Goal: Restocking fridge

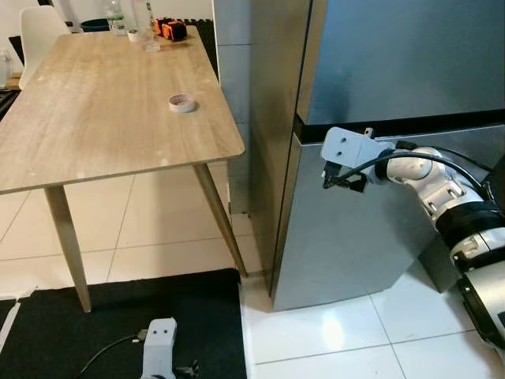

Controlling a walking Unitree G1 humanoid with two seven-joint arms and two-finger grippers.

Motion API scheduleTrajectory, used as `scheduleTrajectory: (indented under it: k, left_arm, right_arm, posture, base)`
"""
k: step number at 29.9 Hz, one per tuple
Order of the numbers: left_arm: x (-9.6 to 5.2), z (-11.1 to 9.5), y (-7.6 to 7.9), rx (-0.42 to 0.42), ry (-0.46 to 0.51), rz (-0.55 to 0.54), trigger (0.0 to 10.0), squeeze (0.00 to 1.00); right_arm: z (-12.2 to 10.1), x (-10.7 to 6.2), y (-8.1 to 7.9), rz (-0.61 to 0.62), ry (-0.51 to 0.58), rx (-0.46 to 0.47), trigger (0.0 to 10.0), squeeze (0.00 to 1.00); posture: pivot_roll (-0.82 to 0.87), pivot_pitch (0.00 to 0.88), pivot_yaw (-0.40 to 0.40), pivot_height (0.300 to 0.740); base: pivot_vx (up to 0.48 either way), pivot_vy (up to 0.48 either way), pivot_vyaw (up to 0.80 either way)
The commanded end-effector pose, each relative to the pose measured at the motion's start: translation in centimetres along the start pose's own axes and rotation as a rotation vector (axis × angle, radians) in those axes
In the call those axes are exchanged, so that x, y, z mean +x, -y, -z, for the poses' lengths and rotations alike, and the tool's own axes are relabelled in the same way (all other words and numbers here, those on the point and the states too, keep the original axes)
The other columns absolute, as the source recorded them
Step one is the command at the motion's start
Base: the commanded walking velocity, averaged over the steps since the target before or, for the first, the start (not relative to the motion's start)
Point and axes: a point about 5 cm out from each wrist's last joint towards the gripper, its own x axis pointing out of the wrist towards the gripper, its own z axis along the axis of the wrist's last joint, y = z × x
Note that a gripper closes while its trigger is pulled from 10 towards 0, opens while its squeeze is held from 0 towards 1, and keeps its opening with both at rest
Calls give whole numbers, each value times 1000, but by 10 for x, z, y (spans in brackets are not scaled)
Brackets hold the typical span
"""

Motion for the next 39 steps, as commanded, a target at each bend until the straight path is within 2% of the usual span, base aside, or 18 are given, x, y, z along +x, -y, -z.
scheduleTrajectory:
  k: [1, 9, 15, 24, 31, 39]
  left_arm:
    - [1, 0, 3, 26, -4, 8, 10000, 0]
    - [1, 0, 5, 29, -2, 12, 10000, 0]
    - [1, 1, 4, 31, -5, 11, 10000, 0]
    - [0, 1, 2, 28, -1, 6, 10000, 0]
    - [0, 3, 4, 25, -2, 8, 10000, 0]
    - [-2, 7, 1, 32, -5, 8, 10000, 0]
  right_arm:
    - [-4, 3, 5, 38, 6, -4, 10000, 0]
    - [-10, 9, 4, 53, -6, -47, 10000, 0]
    - [-13, 22, -12, -18, -53, -123, 10000, 0]
    - [-24, 33, -20, -35, -89, -193, 10000, 0]
    - [-19, 35, -27, -53, -139, -249, 10000, 0]
    - [-18, 35, -21, 18, -151, -229, 10000, 0]
  posture:
    - [23, 0, -72, 740]
    - [28, 0, -75, 740]
    - [24, 0, -69, 740]
    - [36, 0, -76, 740]
    - [42, 0, -81, 740]
    - [46, 0, -77, 740]
  base:
    - [0, 0, 0]
    - [0, 0, 0]
    - [0, 0, 0]
    - [0, 0, 0]
    - [0, 0, 0]
    - [0, 0, 0]
